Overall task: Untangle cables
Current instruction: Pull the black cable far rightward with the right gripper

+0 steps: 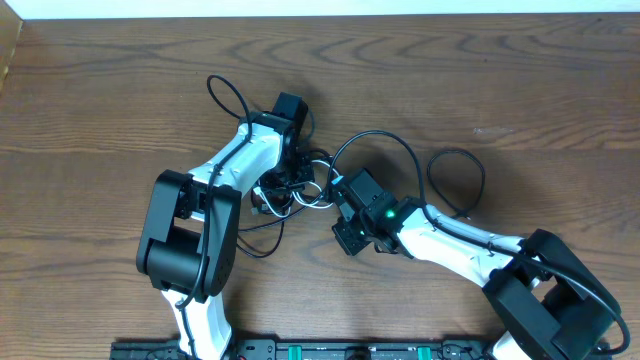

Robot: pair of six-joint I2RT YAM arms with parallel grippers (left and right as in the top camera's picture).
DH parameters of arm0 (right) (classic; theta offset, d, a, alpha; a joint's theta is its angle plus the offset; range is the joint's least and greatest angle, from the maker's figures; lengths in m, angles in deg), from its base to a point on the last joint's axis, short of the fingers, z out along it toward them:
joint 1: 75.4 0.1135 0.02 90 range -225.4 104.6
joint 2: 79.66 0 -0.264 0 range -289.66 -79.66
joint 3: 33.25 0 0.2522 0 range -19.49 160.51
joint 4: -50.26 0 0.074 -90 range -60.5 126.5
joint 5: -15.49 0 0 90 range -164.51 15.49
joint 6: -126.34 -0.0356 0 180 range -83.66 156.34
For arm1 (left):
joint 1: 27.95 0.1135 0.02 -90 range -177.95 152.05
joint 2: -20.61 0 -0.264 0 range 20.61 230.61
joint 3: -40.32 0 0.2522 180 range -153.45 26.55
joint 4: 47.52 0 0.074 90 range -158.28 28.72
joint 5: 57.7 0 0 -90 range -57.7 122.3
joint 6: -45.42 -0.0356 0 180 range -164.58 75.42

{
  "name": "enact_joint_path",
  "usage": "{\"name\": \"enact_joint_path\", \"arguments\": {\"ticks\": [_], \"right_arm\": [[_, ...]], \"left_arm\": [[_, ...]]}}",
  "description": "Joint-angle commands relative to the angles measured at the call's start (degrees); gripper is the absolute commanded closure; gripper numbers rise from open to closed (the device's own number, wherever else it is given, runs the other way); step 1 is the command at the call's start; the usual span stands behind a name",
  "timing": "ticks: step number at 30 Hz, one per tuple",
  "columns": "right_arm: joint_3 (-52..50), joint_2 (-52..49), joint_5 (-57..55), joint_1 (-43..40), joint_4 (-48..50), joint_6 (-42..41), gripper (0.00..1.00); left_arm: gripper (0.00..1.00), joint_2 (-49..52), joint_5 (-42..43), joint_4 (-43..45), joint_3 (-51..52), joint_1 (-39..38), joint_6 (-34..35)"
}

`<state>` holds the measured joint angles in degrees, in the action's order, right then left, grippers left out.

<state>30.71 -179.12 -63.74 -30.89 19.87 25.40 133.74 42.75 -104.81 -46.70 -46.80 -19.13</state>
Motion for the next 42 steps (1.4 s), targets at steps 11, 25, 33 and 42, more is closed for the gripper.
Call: {"name": "enact_joint_path", "arguments": {"ticks": [11, 25, 33, 42], "right_arm": [[0.3, 27.1, 0.5, -17.4, -15.9, -0.6, 0.99], [0.3, 31.6, 4.9, -48.7, -24.4, 6.4, 0.99], [0.3, 28.0, 1.7, -66.0, -13.4, -5.3, 0.99], [0.4, 28.0, 9.6, -83.4, -1.8, -17.3, 0.99]], "left_arm": [[0.92, -0.5, 0.5, -0.6, 0.5, 0.2, -0.4], [0.92, -0.5, 0.5, -0.6, 0.5, 0.2, -0.3], [0.93, -0.9, 0.7, -1.3, 0.5, 1.8, -1.9], [0.92, -4.3, 19.3, -3.0, 0.5, 10.4, -16.9]]}}
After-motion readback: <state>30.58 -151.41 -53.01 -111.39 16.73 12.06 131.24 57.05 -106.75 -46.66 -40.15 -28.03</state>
